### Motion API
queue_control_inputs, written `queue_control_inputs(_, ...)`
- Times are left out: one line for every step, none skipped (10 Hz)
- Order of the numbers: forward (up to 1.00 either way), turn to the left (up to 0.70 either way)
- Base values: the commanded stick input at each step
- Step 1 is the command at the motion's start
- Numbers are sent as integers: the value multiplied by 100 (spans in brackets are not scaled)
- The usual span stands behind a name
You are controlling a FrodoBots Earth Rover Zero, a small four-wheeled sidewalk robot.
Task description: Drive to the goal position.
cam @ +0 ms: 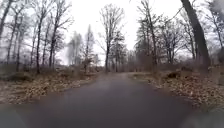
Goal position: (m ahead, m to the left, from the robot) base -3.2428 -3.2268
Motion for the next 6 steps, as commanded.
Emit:
queue_control_inputs(100, 0)
queue_control_inputs(100, 0)
queue_control_inputs(100, 0)
queue_control_inputs(100, 0)
queue_control_inputs(100, 0)
queue_control_inputs(100, 0)
